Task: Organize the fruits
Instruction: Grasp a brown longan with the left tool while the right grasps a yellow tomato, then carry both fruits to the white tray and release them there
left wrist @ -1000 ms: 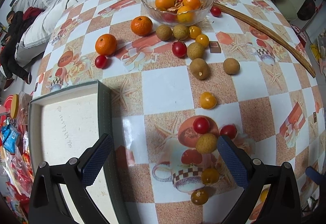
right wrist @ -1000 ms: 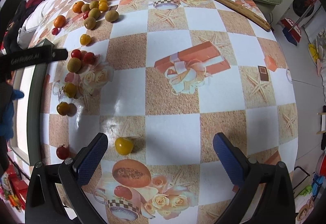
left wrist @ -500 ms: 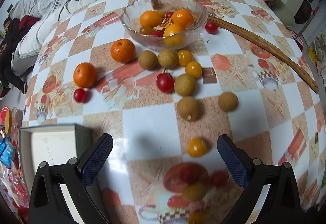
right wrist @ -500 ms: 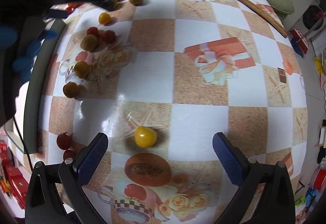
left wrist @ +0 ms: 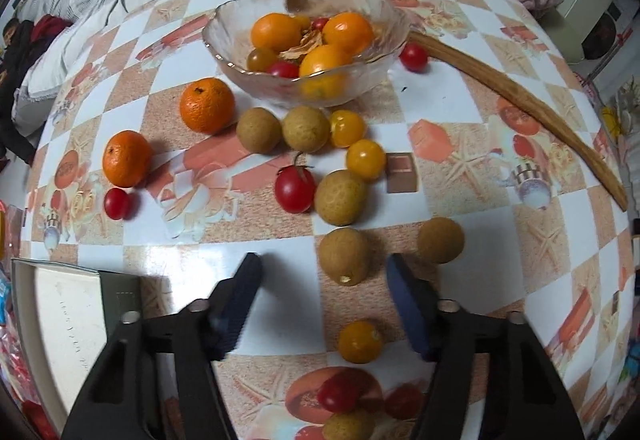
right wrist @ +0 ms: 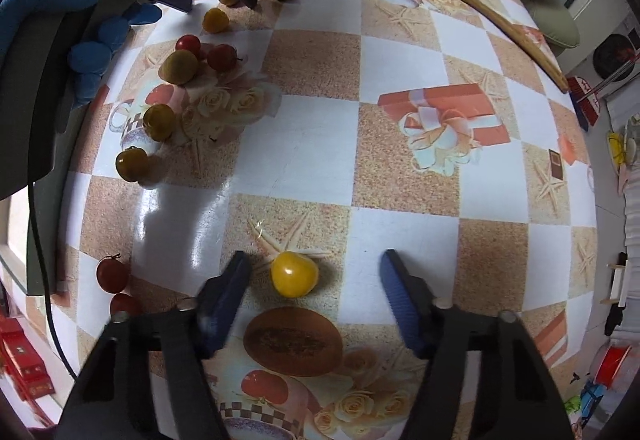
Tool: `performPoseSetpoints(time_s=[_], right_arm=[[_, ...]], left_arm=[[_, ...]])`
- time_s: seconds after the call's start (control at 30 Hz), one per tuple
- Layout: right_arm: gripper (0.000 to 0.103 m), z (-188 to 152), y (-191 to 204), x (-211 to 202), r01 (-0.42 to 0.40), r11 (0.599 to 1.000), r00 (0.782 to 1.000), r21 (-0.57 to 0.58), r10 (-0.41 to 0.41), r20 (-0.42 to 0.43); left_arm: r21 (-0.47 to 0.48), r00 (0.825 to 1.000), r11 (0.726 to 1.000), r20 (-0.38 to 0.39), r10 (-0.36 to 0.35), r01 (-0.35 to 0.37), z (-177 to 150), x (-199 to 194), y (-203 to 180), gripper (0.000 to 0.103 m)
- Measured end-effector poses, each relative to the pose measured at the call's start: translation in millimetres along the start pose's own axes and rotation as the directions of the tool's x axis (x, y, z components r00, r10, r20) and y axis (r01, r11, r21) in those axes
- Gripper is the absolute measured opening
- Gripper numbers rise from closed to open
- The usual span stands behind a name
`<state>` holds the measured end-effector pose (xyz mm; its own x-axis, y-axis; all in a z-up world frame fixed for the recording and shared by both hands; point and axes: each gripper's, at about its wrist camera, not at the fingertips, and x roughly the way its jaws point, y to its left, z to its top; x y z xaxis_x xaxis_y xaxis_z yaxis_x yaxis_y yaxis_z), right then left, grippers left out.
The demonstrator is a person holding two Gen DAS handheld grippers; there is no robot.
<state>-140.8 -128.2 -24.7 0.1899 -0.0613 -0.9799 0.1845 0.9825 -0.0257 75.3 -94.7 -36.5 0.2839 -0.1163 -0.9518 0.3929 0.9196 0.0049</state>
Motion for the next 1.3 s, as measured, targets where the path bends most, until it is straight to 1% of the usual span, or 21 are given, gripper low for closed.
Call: performPoseSetpoints(time_s=[0.03,0.07,0.1,0.13,0.23,0.27,0.37,0.4,0.47,0.6,0.77,0.93,1.03,1.17,1.3], right_arm=[[0.048,-0.1,0.6,-1.6,-0.005,1.000,1.000,-0.004,0.005,0.006],[0.040,-0.4,0.4,-3.4,-0.010,1.000,1.000,-0.009,0.010,0.009],[0.025,0.5,0.7,-4.3,-0.024,1.000,1.000,-0.010,0.024,0.010],[0.024,1.3,-0.3,-4.7,-0.035,0.999,0.999,-0.003,0.035,0.009],[0.024,3.5,-17.2,-10.8,-0.120,0.991,0.993,0.057,0.119,0.018],[0.024,3.5,-20.9,-13.0,-0.132,0.989,0.991,0.070,0.130,0.026],[0.024,6.0,-28.7,-20.2,-0.144,0.986,0.989,0.078,0.141,0.043],[0.024,11.6,-36.0,-19.8,-0.151,0.985,0.988,0.081,0.148,0.042],[0.024,15.5,-36.8,-22.8,-0.160,0.984,0.987,0.080,0.156,0.044],[0.024,19.3,-33.4,-32.6,-0.169,0.984,0.985,0.063,0.166,0.055],[0.024,27.3,-23.1,-40.3,-0.194,0.980,0.979,0.046,0.190,0.069],[0.024,41.3,0.1,-50.0,-0.221,0.975,0.972,0.017,0.219,0.083],[0.024,52.7,22.0,-51.8,-0.228,0.973,0.969,-0.029,0.230,0.086],[0.024,67.7,59.6,-54.6,-0.269,0.959,0.958,-0.087,0.276,0.082],[0.024,87.2,105.3,-52.5,-0.321,0.936,0.940,-0.142,0.333,0.072]], left_arm=[[-0.002,1.000,1.000,0.002,-0.013,0.013,1.2,-1.6,-1.5,0.050],[0.000,1.000,1.000,0.007,-0.016,0.016,0.9,-2.5,-2.4,0.046],[0.002,1.000,1.000,0.011,-0.020,0.020,0.6,-3.6,-3.0,0.037],[0.000,0.999,0.999,0.011,-0.033,0.033,1.5,-4.9,-4.2,0.029],[-0.006,0.998,0.998,0.002,-0.062,0.062,-0.4,-8.3,-2.8,0.028],[-0.008,0.997,0.997,0.003,-0.072,0.072,-1.7,-10.9,-1.0,0.028],[0.001,0.997,0.997,0.024,-0.074,0.074,-8.7,-23.0,4.3,0.028],[0.005,0.997,0.998,0.031,-0.069,0.069,-11.2,-26.4,7.8,0.028],[0.009,0.997,0.998,0.042,-0.069,0.069,-18.1,-36.2,13.3,0.028],[-0.007,0.995,0.997,0.065,-0.074,0.074,-32.7,-57.8,31.0,0.028],[-0.040,0.995,0.998,0.081,-0.053,0.056,-53.3,-78.0,60.8,0.028],[-0.096,0.996,0.995,0.083,-0.016,0.024,-77.5,-92.5,99.8,0.028],[-0.129,0.997,0.992,0.074,0.016,-0.006,-94.9,-97.6,127.5,0.028],[-0.176,0.997,0.983,0.046,0.056,-0.047,-119.7,-99.4,165.1,0.028],[-0.228,0.996,0.970,0.014,0.088,-0.083,-144.1,-97.1,199.3,0.028]])
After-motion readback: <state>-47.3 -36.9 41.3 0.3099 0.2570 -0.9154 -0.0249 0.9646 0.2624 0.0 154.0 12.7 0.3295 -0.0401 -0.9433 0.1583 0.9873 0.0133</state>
